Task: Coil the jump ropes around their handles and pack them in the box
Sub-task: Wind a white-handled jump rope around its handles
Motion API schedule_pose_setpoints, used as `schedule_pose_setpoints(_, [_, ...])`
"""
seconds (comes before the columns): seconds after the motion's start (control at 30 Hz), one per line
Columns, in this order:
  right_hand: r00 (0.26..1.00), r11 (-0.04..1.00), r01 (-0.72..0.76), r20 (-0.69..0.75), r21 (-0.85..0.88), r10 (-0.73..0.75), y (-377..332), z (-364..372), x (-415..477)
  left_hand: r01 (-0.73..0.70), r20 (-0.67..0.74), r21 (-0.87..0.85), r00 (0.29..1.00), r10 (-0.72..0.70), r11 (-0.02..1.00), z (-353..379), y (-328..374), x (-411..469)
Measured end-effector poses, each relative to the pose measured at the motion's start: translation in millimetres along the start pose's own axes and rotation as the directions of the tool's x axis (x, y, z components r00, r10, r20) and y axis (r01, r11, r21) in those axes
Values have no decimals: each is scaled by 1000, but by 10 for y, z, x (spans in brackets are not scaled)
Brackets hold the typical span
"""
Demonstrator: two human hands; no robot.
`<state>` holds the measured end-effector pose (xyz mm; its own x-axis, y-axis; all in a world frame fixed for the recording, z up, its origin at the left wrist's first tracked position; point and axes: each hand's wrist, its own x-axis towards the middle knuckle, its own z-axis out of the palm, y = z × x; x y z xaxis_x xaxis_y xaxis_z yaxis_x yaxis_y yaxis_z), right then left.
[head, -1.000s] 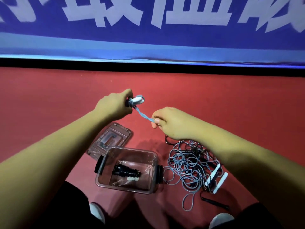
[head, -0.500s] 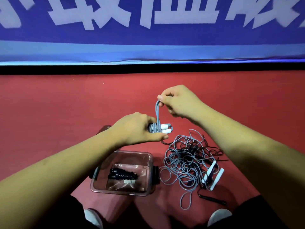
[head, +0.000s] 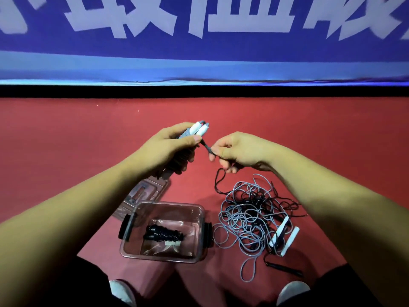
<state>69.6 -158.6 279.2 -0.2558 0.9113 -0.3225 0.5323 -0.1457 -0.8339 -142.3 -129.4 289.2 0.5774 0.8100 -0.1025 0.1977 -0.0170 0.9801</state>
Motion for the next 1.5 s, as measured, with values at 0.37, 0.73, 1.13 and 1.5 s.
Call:
schedule_pose_setpoints(0.37, [987,884,34,-124,-466,-104,-195,143,-35,119,-31,149,993,-115,982,-49,4,52])
schedule_pose_setpoints(0.73, [966,827,21,-203,-562,-162,-261,89,-35,-1,-104,272,994,31,962,-160,-168,183])
schedule_pose_setpoints(1.13, [908,531,180,-68,-828,-414,-571,268,-322,-15,-50,835,993,103,551,20,-234,84])
schedule_pose_setpoints(1.5, [923,824,205,-177,-529,-343,-388,42,-155,-107,99,685,994,54,720,234,16,-55])
